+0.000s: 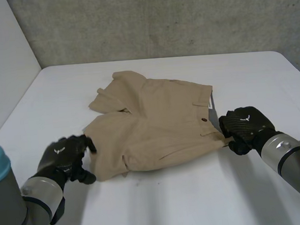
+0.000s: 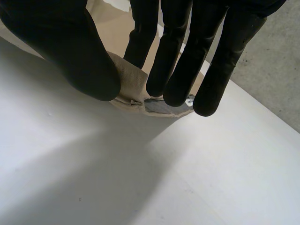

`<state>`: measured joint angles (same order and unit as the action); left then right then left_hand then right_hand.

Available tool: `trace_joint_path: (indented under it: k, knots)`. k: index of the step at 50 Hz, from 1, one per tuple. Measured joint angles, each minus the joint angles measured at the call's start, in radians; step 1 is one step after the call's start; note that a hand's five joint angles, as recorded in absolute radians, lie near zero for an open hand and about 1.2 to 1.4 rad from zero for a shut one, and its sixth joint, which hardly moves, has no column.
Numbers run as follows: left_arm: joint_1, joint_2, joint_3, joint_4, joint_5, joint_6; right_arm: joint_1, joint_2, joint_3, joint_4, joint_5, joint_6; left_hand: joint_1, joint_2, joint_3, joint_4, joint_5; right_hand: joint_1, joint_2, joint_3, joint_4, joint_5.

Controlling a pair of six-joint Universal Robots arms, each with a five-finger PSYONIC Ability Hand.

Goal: Fold the shorts.

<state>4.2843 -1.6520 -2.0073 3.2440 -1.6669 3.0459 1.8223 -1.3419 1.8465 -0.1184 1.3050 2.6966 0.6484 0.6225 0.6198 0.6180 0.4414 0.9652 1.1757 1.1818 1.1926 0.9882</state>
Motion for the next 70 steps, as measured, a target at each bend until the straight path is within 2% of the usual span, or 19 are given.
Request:
trace_joint_path:
  k: [1,2,4,9,16,30,38,47,51,52,54,58,63,70]
  knots:
    - [0.000,0.000,0.000,0.000,0.000,0.000,0.000,0.000,0.000,0.000,0.000,0.000,0.000,0.000,0.000,0.000,0.000,0.000,0.000,0.000,0.000,0.000]
    - [0.020,-0.021,0.005,-0.024,0.035,-0.027,0.002,0.001,0.004,-0.004,0.000,-0.002,0.085,0.094,0.094,0.095,0.092,0.000,0.000,0.000,0.000,0.000]
    - [0.035,-0.035,0.008,-0.036,0.070,-0.045,0.003,0.001,0.007,-0.007,0.000,-0.002,0.121,0.133,0.134,0.138,0.134,0.000,0.000,0.000,0.000,0.000]
    - [0.060,-0.055,0.010,-0.042,0.161,-0.073,0.007,0.004,0.017,-0.025,0.001,-0.004,0.136,0.160,0.162,0.164,0.159,0.000,0.000,0.000,0.000,0.000]
    - [0.055,-0.079,0.016,-0.031,0.193,-0.080,0.010,0.004,0.024,-0.034,0.000,-0.004,0.051,0.074,0.078,0.072,0.080,0.000,0.000,0.000,0.000,0.000]
    - [0.014,-0.224,0.131,0.007,0.173,-0.075,0.010,0.005,0.029,-0.034,0.000,-0.009,-0.036,-0.040,-0.039,-0.041,-0.045,0.000,0.000,0.000,0.000,0.000]
    - [-0.049,-0.332,0.258,0.033,0.079,-0.068,0.009,0.006,0.033,-0.033,-0.002,-0.012,-0.055,-0.052,-0.047,-0.054,-0.059,0.000,0.000,0.000,0.000,0.000]
    - [-0.074,-0.393,0.331,0.035,0.053,-0.066,0.011,0.010,0.034,-0.033,-0.003,-0.013,-0.055,-0.052,-0.047,-0.054,-0.059,0.000,0.000,0.000,0.000,0.000]
    - [-0.079,-0.409,0.347,0.035,0.052,-0.065,0.012,0.013,0.034,-0.033,-0.003,-0.014,0.054,0.070,0.069,0.074,0.073,0.000,0.000,0.000,0.000,0.000]
    - [-0.079,-0.412,0.352,0.035,0.050,-0.065,0.012,0.013,0.033,-0.034,-0.003,-0.015,0.280,0.283,0.264,0.269,0.265,0.000,0.000,0.000,0.000,0.000]
    - [-0.078,-0.412,0.356,0.035,0.042,-0.062,0.012,0.013,0.031,-0.034,-0.003,-0.017,0.504,0.542,0.538,0.547,0.521,0.000,0.000,0.000,0.000,0.000]
    - [-0.078,-0.393,0.355,0.030,0.026,-0.047,0.013,0.012,0.020,-0.028,-0.003,-0.022,0.504,0.571,0.567,0.576,0.522,0.000,0.000,0.000,0.000,0.000]
    - [-0.071,-0.301,0.336,-0.010,0.014,0.059,0.017,0.004,-0.009,0.001,0.000,-0.054,0.504,0.571,0.567,0.576,0.522,0.000,0.000,0.000,0.000,0.000]
    - [-0.041,-0.076,0.270,-0.159,0.010,0.464,0.017,-0.057,-0.103,0.213,0.010,-0.170,0.504,0.573,0.568,0.580,0.541,0.000,0.000,0.000,0.000,0.000]
